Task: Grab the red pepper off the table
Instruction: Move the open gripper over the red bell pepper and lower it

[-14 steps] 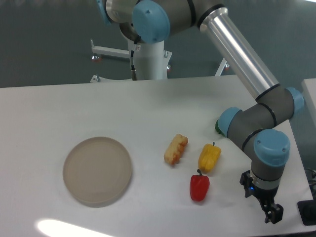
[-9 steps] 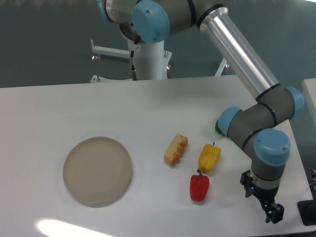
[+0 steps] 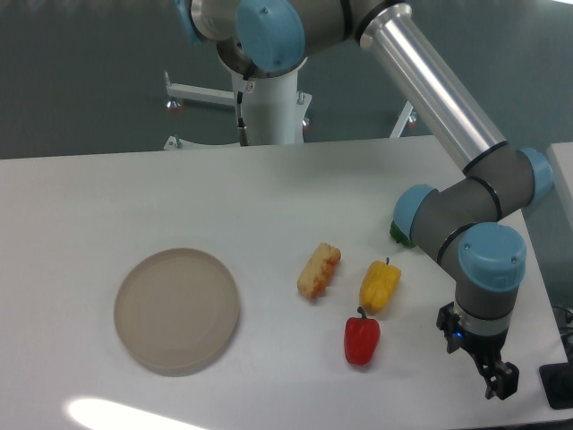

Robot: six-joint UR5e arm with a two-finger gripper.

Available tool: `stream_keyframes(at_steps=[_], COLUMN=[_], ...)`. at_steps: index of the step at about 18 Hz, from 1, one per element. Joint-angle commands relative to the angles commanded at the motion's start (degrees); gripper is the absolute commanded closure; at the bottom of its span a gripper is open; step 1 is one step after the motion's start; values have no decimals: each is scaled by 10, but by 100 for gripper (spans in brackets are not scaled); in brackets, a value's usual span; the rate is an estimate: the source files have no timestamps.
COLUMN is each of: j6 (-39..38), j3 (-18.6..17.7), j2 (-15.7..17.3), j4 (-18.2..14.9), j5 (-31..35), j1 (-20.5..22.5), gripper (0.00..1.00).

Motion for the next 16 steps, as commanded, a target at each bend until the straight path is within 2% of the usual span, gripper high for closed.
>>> stream_keyframes(at_steps=[2,5,8,11,13,16], j6=[-28,-34,-44,-117,-202,-328], j3=[-2,-23,-62,-118,-162,-199], j2=[4,18,51,93,125,151], j4=[-3,-6,-6,-7,-8,-17], j5=[0,0,0,-8,-11,-45], j1=[0,1,2,4,4,4], gripper=[0,0,0,0,0,0])
